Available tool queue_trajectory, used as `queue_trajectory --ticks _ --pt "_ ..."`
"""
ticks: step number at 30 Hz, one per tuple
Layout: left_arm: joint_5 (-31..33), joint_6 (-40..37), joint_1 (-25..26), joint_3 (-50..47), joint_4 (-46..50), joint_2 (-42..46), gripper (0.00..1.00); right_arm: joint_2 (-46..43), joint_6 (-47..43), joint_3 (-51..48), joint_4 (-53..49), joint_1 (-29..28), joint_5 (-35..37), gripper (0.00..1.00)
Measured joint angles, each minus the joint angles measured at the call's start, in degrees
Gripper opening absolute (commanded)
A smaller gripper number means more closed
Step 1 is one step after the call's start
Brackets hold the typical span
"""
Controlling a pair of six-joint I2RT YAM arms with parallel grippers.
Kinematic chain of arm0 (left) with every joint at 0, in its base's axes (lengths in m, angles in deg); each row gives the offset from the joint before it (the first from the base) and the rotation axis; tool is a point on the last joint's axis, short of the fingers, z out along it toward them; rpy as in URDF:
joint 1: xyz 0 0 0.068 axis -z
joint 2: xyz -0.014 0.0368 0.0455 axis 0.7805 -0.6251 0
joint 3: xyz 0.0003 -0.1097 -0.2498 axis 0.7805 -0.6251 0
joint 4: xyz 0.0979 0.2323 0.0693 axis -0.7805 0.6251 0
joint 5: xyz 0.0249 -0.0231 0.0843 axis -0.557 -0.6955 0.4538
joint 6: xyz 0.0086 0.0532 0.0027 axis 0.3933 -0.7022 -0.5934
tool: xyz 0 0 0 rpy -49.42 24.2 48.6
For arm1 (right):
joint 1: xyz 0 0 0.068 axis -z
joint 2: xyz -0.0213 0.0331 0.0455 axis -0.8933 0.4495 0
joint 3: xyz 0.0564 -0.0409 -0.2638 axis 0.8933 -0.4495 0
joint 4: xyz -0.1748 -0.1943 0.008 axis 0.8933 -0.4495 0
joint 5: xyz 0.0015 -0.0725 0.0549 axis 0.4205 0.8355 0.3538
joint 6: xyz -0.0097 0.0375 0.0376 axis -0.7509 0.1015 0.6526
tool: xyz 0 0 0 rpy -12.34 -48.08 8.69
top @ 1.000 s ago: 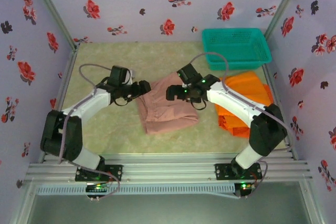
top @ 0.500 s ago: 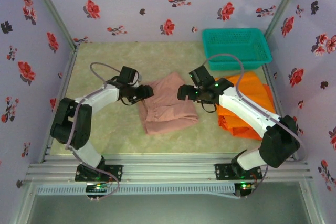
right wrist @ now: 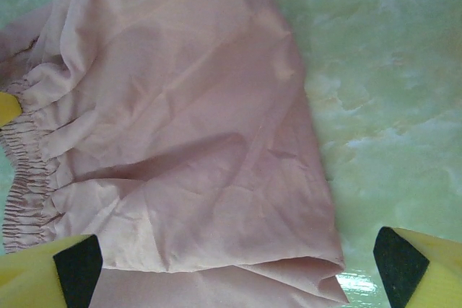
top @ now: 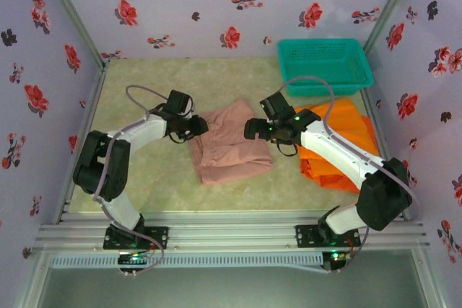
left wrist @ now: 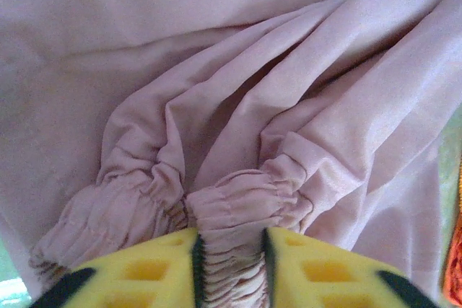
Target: Fold and stack the shorts
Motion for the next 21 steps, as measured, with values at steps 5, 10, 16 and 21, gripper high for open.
queue_trajectory --ticks 5,10,16,21 --pt "0.02 -0.09 0.00 0.74 -0.07 -0.52 0.00 0.00 0.02 -0.11 0.04 0.02 -0.31 0.99" --pt "0.87 -0.33 0.00 0.94 1.05 1.18 0.00 0.00 0.02 -0.87 0.44 0.02 -0.48 0.99" --pt "3.56 -0.37 -0.44 -0.94 2.51 11.89 0.00 0.00 0.02 -1.29 0.44 0.02 -0.70 0.99" --pt "4.59 -0.31 -2.99 -6.08 2.23 18.38 0.00 0.02 0.04 -1.68 1.03 0.02 -1.44 0.99"
